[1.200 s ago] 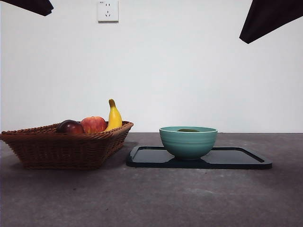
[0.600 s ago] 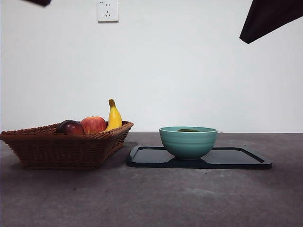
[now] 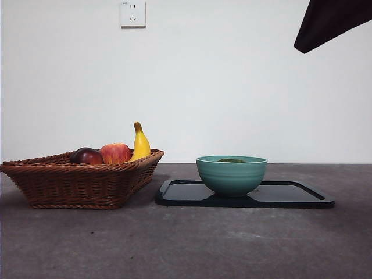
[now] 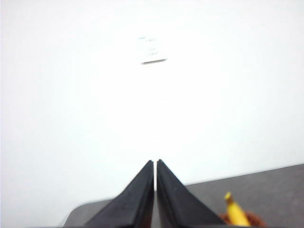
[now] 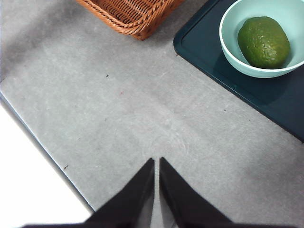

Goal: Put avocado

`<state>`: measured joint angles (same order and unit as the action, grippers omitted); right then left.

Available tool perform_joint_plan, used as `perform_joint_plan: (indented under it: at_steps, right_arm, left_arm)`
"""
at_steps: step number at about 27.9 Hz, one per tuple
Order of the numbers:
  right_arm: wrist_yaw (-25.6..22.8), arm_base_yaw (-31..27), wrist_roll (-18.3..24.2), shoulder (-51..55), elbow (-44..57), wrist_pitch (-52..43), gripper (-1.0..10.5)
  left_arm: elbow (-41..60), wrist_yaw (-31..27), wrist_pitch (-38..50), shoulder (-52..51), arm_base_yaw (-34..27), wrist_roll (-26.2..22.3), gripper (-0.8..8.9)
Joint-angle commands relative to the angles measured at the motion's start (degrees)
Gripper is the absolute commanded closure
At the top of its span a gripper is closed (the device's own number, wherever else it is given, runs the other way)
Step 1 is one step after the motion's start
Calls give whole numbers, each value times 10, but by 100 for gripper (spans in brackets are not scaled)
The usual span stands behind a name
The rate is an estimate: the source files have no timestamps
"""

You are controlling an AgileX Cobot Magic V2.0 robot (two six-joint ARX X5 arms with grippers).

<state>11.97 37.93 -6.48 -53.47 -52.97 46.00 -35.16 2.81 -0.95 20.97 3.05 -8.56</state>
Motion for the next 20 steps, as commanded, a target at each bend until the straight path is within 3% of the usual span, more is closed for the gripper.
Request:
perform_joint_plan:
  at_steps: [1,10,20]
  right_arm:
    - [0,6,-6,-3,-5,-6,939]
    - [0,6,-6,-3,-5,-6,939]
    - [0,6,-6,-3,-5,-6,939]
  left_arm:
    - [57,-4,5,-33,-15,-18,805]
    - [228,-5,10,-140,-43,-12,805]
    - [302,-5,6,-208,-43,-12,805]
